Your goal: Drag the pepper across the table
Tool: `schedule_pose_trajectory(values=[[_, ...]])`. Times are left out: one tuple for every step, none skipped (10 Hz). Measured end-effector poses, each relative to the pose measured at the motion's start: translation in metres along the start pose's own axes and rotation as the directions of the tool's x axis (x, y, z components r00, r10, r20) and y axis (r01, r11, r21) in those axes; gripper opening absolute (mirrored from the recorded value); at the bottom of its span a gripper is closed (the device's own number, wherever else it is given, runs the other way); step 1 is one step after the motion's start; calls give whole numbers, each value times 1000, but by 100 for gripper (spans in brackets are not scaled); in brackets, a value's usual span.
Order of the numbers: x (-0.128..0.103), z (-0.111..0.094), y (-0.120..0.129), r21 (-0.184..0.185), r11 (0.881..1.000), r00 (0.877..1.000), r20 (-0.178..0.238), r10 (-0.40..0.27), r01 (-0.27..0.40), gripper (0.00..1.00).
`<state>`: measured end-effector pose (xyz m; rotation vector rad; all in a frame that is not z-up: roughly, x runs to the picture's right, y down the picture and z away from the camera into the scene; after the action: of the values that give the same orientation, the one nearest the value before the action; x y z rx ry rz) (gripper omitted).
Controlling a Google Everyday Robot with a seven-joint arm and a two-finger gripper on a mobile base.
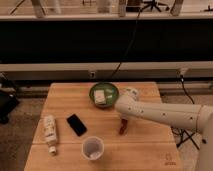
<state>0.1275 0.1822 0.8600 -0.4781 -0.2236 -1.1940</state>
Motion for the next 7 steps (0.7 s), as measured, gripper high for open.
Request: schedule_pose_trajectory(values=[[1, 0, -1, 0, 1000, 1000, -2, -15, 15, 3], [2, 0, -1, 1, 1000, 1000, -4, -30, 31, 3], [3, 0, -1, 1, 999, 999, -5, -40, 40, 3], [3, 0, -1, 2, 999, 999, -6, -49, 49, 3], [4, 0, -1, 3, 998, 998, -8, -61, 61, 3], [5, 0, -1, 3, 997, 997, -10, -72, 72, 3], [6, 0, -1, 4, 996, 996, -12, -85, 85, 3]])
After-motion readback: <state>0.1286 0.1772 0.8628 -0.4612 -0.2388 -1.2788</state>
